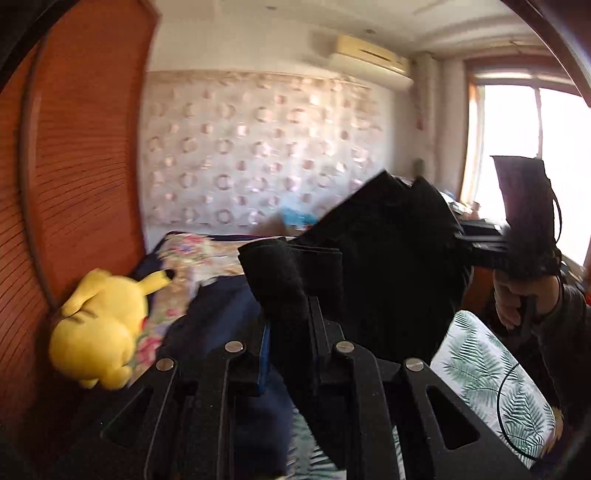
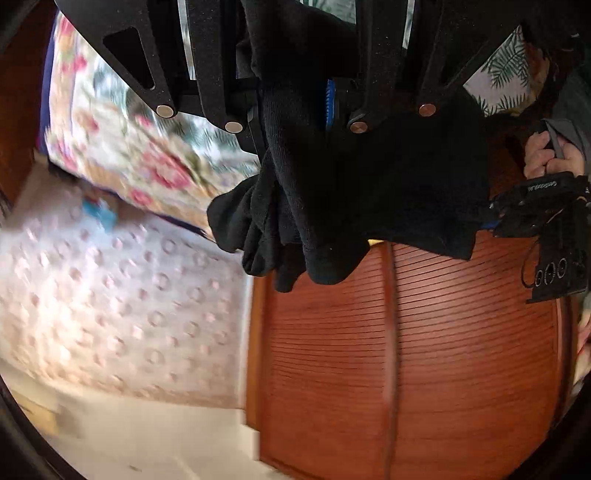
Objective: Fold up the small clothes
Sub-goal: 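Lift the folded shirt with both tools and carry it toward the clothes stack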
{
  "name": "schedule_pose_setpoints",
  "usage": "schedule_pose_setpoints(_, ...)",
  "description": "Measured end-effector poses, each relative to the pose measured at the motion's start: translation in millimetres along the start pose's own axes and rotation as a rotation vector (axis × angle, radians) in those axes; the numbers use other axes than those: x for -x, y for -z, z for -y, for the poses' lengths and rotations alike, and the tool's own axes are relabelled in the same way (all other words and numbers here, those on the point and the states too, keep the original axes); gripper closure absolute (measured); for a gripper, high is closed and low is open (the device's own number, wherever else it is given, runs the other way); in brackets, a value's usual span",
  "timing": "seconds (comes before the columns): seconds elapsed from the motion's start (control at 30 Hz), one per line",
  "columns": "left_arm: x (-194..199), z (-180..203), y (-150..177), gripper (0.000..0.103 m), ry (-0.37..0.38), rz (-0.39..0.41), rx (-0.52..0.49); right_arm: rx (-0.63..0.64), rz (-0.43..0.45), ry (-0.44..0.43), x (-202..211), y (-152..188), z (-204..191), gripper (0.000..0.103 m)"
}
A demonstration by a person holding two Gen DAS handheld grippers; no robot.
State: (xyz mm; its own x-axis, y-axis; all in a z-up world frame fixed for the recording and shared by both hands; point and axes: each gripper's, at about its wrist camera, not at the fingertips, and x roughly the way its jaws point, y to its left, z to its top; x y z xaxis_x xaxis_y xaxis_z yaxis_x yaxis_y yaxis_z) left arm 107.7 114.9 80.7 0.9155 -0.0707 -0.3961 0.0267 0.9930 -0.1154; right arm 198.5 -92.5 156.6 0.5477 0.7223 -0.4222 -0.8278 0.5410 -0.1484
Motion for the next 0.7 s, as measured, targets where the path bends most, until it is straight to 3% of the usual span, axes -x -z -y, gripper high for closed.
schedule_pose_setpoints(0.27,-16,-67,48,0.086,-0.184,-0.067,0.107,0.192,-0.067,-0.083,-134,-49,-18,0.081)
schedule_pose_setpoints(0.43,-29,-81,77,0.086,-0.219,-0.132,0.132,0.196,-0.142,-0.054,-200,-62,-27,0.074)
schedule_pose_setpoints(0.53,-35,-81,82,0.085,-0.228,-0.149,0.138,0.135,-0.165,0.085,-216,-65,-5,0.052)
schedule_pose_setpoints(0.6,-37,-81,81,0.084,-0.239,-0.147,0.134,0.085,-0.135,0.160,-214,-67,11,0.048)
schedule_pose_setpoints(0.63,-32,-82,83,0.081,-0.241,-0.142,0.128,0.065,-0.117,0.156,-211,-66,16,0.048)
schedule_pose_setpoints(0.7,-24,-78,84,0.067,-0.257,-0.117,0.110,0.033,-0.079,0.063,-202,-60,22,0.048)
